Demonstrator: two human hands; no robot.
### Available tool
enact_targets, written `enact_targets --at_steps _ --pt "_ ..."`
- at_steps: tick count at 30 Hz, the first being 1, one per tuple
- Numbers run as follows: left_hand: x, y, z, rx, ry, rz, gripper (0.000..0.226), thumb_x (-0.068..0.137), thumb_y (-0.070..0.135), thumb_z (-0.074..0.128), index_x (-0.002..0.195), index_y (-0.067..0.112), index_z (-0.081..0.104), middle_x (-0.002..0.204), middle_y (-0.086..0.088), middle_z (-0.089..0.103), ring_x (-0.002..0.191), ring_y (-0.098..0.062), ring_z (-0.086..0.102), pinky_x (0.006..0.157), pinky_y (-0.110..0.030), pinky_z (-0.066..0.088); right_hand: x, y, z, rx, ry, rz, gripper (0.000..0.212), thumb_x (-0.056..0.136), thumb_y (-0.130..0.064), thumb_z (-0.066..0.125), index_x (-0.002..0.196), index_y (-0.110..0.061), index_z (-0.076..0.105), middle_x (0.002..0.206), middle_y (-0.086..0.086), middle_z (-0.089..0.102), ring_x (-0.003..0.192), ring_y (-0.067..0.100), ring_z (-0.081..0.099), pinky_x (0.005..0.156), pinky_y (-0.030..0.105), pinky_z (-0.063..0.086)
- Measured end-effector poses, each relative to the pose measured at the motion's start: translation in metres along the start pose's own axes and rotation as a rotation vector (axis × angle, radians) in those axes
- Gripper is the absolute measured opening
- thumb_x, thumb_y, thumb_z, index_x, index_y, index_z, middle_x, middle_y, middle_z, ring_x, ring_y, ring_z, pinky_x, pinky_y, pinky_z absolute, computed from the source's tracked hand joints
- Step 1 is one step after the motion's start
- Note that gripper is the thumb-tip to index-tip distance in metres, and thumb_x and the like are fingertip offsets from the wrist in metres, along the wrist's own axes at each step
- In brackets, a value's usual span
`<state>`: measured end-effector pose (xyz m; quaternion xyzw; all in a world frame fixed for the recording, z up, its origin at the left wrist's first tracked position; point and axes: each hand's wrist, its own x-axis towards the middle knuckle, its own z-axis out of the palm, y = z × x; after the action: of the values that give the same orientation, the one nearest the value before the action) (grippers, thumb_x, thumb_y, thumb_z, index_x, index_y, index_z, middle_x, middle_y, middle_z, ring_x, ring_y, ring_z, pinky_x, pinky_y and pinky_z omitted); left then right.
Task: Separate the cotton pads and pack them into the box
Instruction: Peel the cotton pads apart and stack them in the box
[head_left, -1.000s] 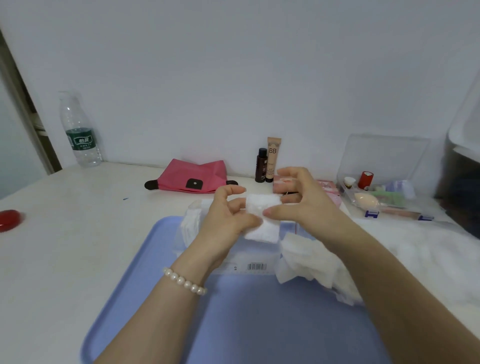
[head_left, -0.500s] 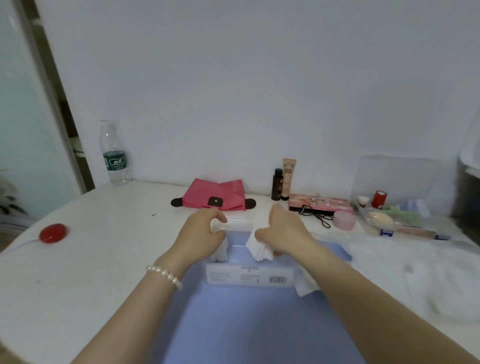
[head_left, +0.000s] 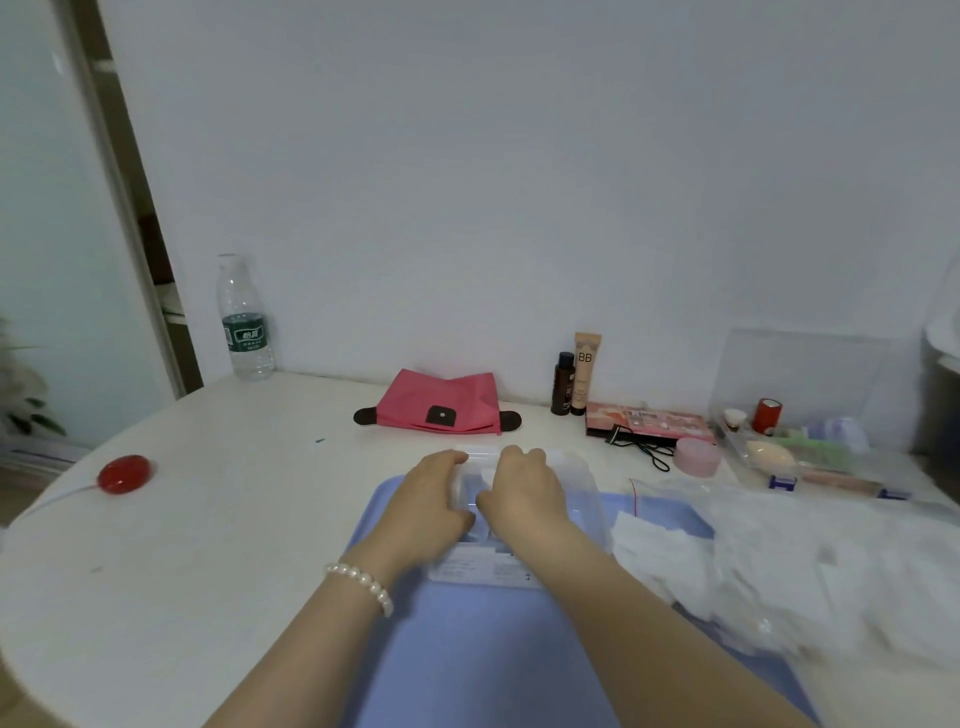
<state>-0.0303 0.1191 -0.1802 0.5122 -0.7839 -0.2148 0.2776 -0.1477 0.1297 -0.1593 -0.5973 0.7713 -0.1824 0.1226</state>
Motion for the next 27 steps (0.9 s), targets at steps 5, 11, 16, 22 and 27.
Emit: enact_targets --at_steps 5,11,16,22,27 --pt "0.011 0.005 -0.008 0.148 -0.085 -0.011 0.094 0.066 0.028 0.081 0.143 0.017 0.028 0.143 -0.003 0.037 0.130 -0.020 0.037 0.105 -0.027 0.033 0.000 -0.001 0.004 0.045 -0.045 -0.129 0.040 0.089 -0.032 0.056 0.117 -0.006 0.045 0.118 0.014 0.046 0.107 0.031 0.052 0.073 0.031 0.037" --pt "0.028 0.008 -0.010 0.520 -0.131 0.085 0.105 0.056 0.054 0.081 0.142 0.024 0.028 0.139 0.001 0.039 0.126 -0.023 0.034 0.100 -0.035 0.036 0.004 0.014 -0.009 0.384 -0.182 -0.144 0.017 0.092 -0.028 0.045 0.086 -0.015 0.036 0.079 0.002 0.049 0.080 0.024 0.051 0.066 0.033 0.044" --pt "0.036 0.003 -0.004 0.490 -0.224 0.094 0.106 0.060 0.040 0.083 0.145 0.017 0.025 0.144 0.000 0.035 0.131 -0.020 0.032 0.104 -0.030 0.035 0.005 0.031 -0.015 0.596 -0.296 -0.025 0.008 0.092 -0.014 0.037 0.085 -0.019 0.037 0.107 0.014 0.058 0.089 0.030 0.064 0.070 0.037 0.053" --pt "0.044 0.005 -0.005 0.522 -0.274 0.098 0.069 0.057 0.034 0.086 0.114 0.012 0.053 0.108 -0.003 0.063 0.095 -0.022 0.057 0.080 -0.036 0.048 0.009 0.040 -0.008 0.562 -0.374 -0.077 0.036 0.082 0.002 0.059 0.107 -0.017 0.041 0.085 0.012 0.059 0.071 0.023 0.060 0.077 0.039 0.055" --pt "0.047 0.005 -0.007 0.540 -0.332 0.127 0.073 0.060 0.033 0.085 0.120 0.014 0.049 0.113 -0.003 0.062 0.099 -0.021 0.057 0.083 -0.034 0.048 0.013 0.038 -0.002 0.514 -0.294 -0.108 0.048 0.072 -0.007 0.077 0.101 -0.022 0.041 0.072 0.007 0.058 0.059 0.025 0.060 0.072 0.041 0.056"
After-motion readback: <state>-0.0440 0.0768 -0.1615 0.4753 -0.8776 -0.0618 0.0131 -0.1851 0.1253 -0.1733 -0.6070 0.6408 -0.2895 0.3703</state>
